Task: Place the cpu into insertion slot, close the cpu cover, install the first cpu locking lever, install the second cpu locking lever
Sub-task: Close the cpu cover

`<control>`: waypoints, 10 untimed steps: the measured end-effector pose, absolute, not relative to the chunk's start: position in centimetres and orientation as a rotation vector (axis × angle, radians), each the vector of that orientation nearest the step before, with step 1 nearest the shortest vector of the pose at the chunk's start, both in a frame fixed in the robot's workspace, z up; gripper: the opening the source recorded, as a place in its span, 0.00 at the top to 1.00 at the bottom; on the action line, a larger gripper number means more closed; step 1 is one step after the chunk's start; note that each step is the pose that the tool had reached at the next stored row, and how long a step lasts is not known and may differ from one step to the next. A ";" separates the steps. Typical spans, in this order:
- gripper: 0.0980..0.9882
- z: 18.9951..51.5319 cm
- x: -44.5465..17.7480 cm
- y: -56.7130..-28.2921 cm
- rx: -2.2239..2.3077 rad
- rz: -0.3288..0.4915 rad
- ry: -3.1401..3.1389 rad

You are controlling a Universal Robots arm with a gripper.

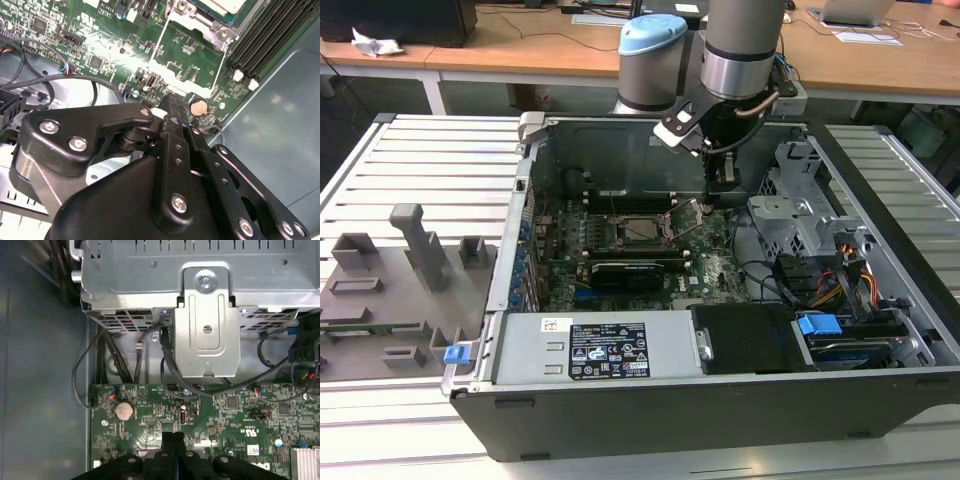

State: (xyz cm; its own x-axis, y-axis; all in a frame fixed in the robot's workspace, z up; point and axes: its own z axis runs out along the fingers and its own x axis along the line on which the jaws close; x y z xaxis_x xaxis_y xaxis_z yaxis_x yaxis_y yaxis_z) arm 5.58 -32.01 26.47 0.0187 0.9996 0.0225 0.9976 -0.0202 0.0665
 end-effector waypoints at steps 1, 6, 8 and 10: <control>0.99 26.5 5.8 -32.0 2.219 0.097 2.177; 0.99 26.5 6.6 -32.0 2.219 0.096 2.178; 0.99 26.5 6.6 -32.0 2.220 0.095 2.178; 0.99 26.4 6.6 -32.0 2.220 0.096 2.178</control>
